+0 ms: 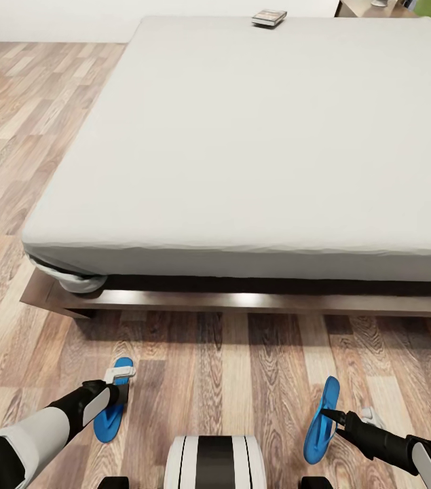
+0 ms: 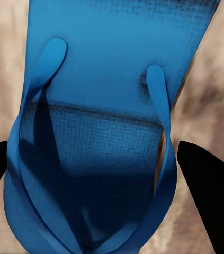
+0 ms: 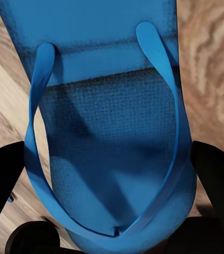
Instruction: In the bedroom, move the book from the bed onto either nightstand, and place the two sandals side by side next to the bed.
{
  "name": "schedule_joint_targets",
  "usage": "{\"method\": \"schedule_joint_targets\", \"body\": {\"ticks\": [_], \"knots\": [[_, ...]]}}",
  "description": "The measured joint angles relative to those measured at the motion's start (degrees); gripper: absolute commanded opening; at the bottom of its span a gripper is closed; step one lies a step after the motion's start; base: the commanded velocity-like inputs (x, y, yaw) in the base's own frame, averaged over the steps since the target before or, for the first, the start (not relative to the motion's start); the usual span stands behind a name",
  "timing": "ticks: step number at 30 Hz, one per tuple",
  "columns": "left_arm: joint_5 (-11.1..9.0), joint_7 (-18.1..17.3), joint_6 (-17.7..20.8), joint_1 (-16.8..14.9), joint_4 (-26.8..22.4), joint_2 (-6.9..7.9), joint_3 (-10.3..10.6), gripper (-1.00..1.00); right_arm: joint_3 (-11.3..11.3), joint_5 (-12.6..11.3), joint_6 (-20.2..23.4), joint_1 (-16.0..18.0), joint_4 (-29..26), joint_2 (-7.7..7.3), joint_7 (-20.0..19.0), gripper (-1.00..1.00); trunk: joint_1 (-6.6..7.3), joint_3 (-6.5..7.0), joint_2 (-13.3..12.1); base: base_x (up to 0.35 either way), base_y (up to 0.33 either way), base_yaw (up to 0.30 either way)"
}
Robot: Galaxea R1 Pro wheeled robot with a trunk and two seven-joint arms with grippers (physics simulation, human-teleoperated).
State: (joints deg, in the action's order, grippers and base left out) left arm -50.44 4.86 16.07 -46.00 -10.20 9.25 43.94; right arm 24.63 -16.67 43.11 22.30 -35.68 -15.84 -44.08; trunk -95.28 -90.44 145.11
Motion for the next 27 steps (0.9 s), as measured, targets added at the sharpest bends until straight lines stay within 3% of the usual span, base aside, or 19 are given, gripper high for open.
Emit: {"method": "schedule_joint_targets", "body": {"ticks": [27], "knots": [[-1.47,-0.06,0.02,0.06,-0.34,-0.05,0.71,-1.0,-0.01,0.01,-0.01,0.01,0.02,0.0,0.02,-1.0,0.01,-0.01,0.0,0.04,0.031,0.0]]}}
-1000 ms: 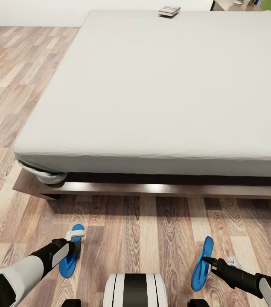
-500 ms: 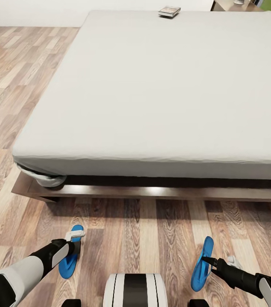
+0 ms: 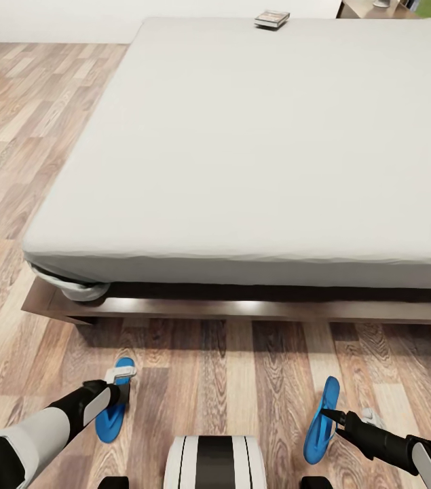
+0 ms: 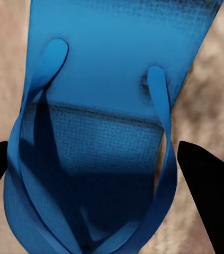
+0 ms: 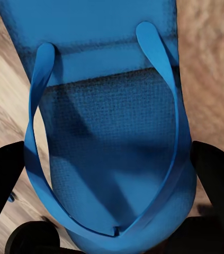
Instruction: In the bedroom, move the book from the bed onto either nightstand, and place the two sandals side by side next to the bed.
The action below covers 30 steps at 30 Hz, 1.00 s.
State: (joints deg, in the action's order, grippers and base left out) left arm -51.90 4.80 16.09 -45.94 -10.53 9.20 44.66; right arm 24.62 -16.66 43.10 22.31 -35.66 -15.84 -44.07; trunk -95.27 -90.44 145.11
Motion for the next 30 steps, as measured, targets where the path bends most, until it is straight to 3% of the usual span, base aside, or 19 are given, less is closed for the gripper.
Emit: {"method": "schedule_joint_targets", "body": {"ticks": [29,30], "knots": [[0.77,0.0,0.0,-0.04,-0.11,-0.04,-0.26,-1.0,0.01,0.0,-0.05,-0.01,-0.09,0.03,-0.02,-1.0,-0.01,0.01,0.0,0.0,0.006,0.0],[0.82,0.0,0.01,-0.04,-0.09,-0.06,-0.27,1.0,0.01,0.02,-0.06,-0.01,-0.08,0.04,-0.03,-1.0,-0.01,0.01,0.0,0.0,0.0,0.0]]}}
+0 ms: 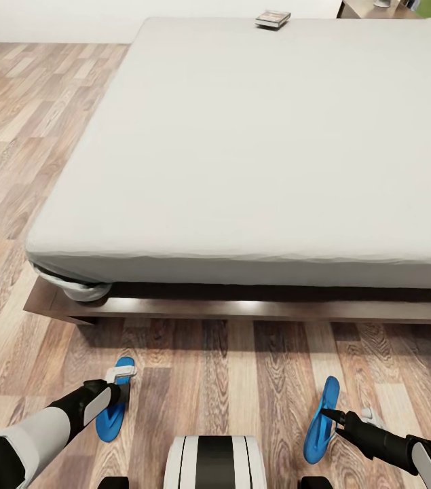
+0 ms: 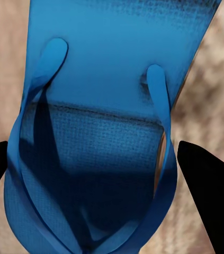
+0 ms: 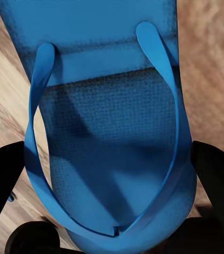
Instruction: In the bedroom, move the book from the bed onto either nightstand, and place the two sandals side by side next to the bed.
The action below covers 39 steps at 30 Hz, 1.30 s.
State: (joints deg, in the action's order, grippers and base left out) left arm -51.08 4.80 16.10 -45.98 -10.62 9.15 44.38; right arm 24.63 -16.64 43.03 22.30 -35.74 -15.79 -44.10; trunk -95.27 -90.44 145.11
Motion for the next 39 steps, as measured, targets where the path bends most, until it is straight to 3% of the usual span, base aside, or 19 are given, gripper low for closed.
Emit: {"method": "schedule_joint_targets", "body": {"ticks": [17,39], "knots": [[0.0,0.03,-0.03,0.01,0.47,0.1,-0.09,1.0,0.0,0.0,0.0,0.0,0.01,-0.03,0.0,-1.0,-0.02,0.0,-0.01,0.0,0.0,0.0],[0.01,0.03,0.06,0.01,0.47,0.02,-0.1,1.0,0.01,-0.09,0.04,0.0,0.02,0.03,0.01,-1.0,0.55,4.87,-0.3,0.0,0.0,0.0]]}}
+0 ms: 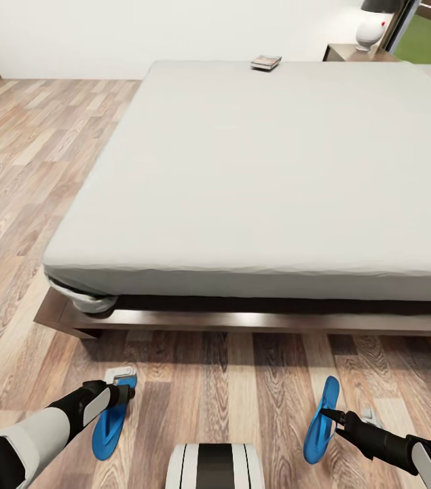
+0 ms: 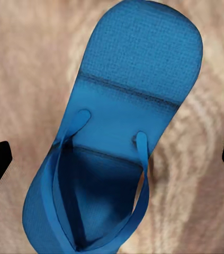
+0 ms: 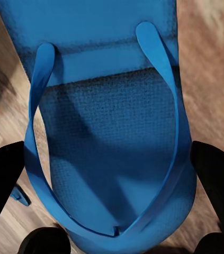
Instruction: In the bedroom, move the book from the bed onto either nightstand, and place the two sandals side by side next to the bed.
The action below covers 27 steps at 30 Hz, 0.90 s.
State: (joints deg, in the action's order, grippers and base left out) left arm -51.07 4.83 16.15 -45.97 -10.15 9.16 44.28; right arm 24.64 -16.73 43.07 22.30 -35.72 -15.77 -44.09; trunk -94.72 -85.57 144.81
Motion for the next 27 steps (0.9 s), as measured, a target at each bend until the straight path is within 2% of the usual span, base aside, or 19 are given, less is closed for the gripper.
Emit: {"method": "schedule_joint_targets", "body": {"ticks": [10,13,19,22,24,27], "knots": [[0.0,-0.16,0.0,0.0,0.0,0.0,0.01,1.0,0.0,0.0,-0.01,0.0,0.03,0.0,0.0,-1.0,0.26,2.22,-0.13,0.0,0.0,0.0],[-0.03,-0.37,0.02,0.0,0.0,0.06,0.01,1.0,0.01,0.09,-0.05,0.0,0.04,-0.01,0.01,-1.0,0.25,2.22,-0.14,0.0,0.0,0.0],[-0.25,-1.0,0.12,0.0,-0.07,0.19,-0.03,1.0,0.0,0.0,-0.02,0.0,0.03,0.02,0.0,-1.0,0.41,3.55,-0.21,0.0,0.0,0.0],[-0.5,-3.43,0.19,0.01,-0.13,0.49,0.09,1.0,0.0,-0.01,-0.02,0.0,0.03,0.02,0.0,-1.0,0.49,4.21,-0.25,0.0,0.0,0.0],[-0.79,-5.73,0.22,0.02,-0.19,1.41,0.2,1.0,0.0,-0.01,-0.02,0.0,0.03,0.02,0.0,-1.0,0.54,4.65,-0.28,0.0,0.0,0.0],[-0.79,-8.21,0.21,0.02,-0.18,1.94,0.07,1.0,0.0,0.0,-0.02,0.0,0.03,0.02,0.0,-1.0,0.62,5.32,-0.32,0.0,0.0,0.0]]}}
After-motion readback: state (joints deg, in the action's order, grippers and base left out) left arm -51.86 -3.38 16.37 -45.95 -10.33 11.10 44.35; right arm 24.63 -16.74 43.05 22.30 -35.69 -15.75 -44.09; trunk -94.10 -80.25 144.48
